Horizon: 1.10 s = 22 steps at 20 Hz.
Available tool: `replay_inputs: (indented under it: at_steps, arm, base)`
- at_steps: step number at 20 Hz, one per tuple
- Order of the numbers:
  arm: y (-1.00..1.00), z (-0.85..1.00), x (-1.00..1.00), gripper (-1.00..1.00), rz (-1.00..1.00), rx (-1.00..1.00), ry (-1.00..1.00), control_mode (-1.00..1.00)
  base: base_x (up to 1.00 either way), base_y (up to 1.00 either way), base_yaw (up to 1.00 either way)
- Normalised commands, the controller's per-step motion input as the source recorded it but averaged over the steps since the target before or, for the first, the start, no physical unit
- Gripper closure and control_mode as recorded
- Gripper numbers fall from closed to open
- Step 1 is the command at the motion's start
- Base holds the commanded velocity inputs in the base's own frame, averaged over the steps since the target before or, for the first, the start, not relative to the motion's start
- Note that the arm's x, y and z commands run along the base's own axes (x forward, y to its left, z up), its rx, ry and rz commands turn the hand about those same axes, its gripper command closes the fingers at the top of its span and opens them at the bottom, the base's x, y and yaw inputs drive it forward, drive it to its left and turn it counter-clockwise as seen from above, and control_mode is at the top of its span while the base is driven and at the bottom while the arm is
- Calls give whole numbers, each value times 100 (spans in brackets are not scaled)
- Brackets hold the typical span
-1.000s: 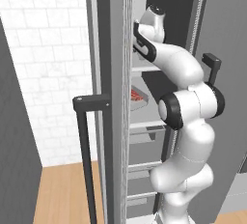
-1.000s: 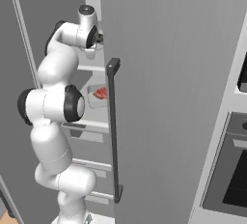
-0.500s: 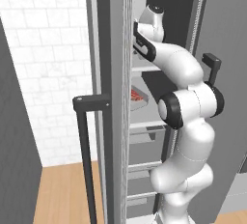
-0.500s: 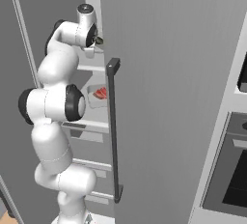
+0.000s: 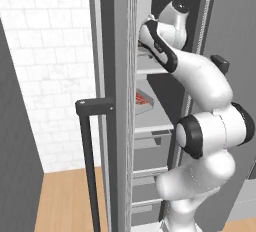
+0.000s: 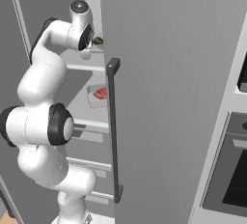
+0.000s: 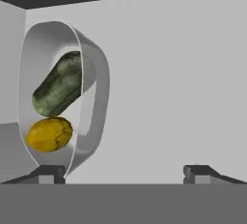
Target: Take the meat container that has the steak and place it on the second highest rack of the freezer. Then take the vegetable container that has the cucumber and lemon and place it on the highest rack of the freezer.
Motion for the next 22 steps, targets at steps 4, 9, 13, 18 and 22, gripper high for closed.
replay_inputs:
  at_steps: [4, 9, 13, 18, 22]
  arm:
    - [-18, 2, -100, -100, -2, 16, -6, -100]
    - [0, 0, -100, -100, -4, 12, 2, -100]
    - [0, -22, -100, -100, 0, 0, 6, -100]
    - [0, -20, -100, -100, -1, 0, 14, -100]
    - [0, -17, -100, -100, -2, 0, 20, -100]
  base:
    - [0, 0, 0]
    - [0, 0, 0]
    - [0, 0, 0]
    - [0, 0, 0]
    - [0, 0, 0]
